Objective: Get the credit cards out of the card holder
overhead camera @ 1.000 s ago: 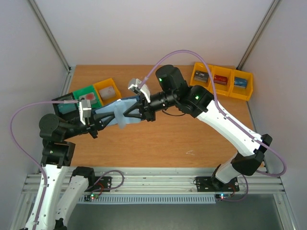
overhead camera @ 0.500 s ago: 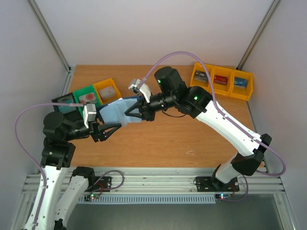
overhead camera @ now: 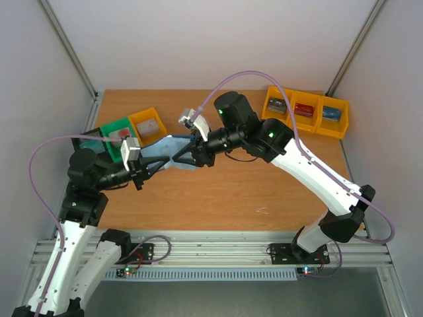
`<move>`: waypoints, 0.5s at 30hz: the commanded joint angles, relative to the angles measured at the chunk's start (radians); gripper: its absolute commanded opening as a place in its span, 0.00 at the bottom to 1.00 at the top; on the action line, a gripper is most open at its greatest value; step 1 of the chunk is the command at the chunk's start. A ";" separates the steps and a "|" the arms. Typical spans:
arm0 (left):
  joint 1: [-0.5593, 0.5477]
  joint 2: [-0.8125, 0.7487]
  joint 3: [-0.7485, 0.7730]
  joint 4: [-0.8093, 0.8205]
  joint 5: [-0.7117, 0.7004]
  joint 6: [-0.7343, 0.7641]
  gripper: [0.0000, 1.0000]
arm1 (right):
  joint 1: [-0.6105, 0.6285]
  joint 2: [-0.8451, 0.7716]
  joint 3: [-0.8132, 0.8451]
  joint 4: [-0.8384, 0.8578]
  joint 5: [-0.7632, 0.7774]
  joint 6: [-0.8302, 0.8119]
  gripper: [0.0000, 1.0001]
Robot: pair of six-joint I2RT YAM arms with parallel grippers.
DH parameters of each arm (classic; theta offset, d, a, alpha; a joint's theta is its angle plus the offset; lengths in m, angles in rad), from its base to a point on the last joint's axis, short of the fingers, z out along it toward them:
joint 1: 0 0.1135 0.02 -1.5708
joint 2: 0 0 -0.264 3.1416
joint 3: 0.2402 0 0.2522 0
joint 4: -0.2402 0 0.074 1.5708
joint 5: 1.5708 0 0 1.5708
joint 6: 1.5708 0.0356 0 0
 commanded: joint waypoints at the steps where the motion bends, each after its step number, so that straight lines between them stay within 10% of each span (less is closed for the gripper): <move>1: -0.010 -0.005 -0.007 0.062 -0.005 -0.065 0.00 | -0.042 -0.062 -0.039 0.041 -0.062 0.000 0.42; 15: -0.010 -0.021 -0.016 0.059 0.000 -0.082 0.00 | -0.160 -0.139 -0.105 -0.049 -0.044 -0.036 0.51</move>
